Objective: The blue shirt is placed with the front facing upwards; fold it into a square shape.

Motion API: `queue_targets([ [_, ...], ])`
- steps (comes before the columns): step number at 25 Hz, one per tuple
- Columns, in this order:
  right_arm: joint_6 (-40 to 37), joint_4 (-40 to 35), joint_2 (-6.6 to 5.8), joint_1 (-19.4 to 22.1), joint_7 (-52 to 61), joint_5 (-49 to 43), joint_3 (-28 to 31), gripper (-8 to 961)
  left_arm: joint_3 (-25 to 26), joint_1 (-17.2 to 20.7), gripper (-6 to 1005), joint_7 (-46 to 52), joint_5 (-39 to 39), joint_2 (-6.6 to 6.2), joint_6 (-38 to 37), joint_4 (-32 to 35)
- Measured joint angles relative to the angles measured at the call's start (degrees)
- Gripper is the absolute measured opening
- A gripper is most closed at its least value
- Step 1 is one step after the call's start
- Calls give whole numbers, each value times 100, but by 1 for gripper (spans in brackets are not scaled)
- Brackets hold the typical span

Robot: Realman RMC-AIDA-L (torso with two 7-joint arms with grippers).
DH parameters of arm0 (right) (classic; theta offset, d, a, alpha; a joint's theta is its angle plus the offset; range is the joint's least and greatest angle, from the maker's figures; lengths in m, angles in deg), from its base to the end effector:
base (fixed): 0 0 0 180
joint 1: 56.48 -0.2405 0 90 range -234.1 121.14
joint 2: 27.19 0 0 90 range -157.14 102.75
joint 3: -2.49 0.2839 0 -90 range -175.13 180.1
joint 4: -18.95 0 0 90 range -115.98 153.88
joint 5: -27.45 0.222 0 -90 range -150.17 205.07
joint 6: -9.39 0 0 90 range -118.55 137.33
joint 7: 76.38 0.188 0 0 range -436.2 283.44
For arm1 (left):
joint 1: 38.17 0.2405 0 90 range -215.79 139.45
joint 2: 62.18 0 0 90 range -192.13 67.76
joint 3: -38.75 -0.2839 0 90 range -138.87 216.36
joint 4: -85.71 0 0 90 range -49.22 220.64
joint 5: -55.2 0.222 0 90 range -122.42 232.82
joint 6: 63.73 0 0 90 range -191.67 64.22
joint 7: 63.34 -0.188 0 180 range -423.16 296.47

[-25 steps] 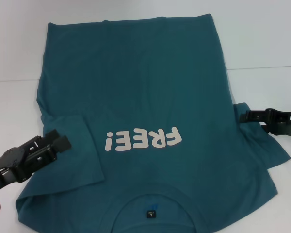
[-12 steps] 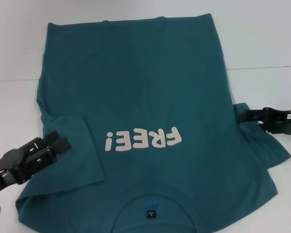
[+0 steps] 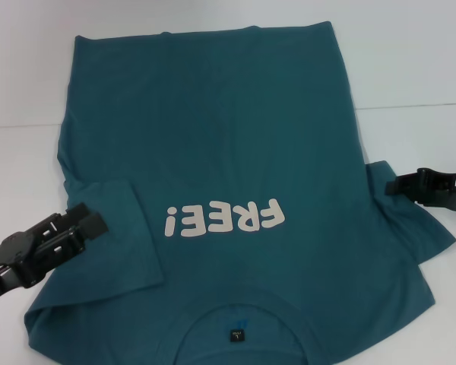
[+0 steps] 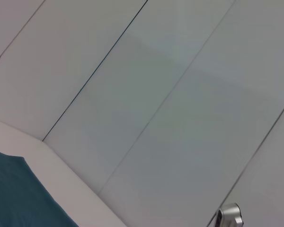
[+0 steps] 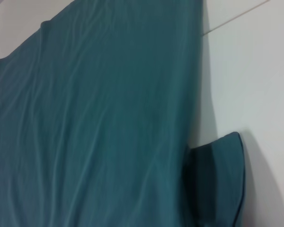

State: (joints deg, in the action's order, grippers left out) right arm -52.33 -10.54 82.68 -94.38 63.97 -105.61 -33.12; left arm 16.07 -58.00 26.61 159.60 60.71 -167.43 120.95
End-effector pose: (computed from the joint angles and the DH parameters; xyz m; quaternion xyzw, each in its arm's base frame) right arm 0.3660 0.4499 0.0087 -0.6814 0.6657 0.1516 0.2637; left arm -0.2915 0.3054 -0.0133 -0.7946 -0.3683 -0.4632 0.1355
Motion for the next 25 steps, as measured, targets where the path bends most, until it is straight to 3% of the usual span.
queue_targets([
  [3,-3,1,-12,-4,31,-6,0,432,0,-1,762,0,0,-3,-1,0],
  [14,-35,-77,-60,-40,318,-297,-55,10,15,1,763,-3,1,-11,7,0],
  [25,-118,-240,-284,31,553,-464,-56,9,106,14,763,-3,1,-11,-1,0],
])
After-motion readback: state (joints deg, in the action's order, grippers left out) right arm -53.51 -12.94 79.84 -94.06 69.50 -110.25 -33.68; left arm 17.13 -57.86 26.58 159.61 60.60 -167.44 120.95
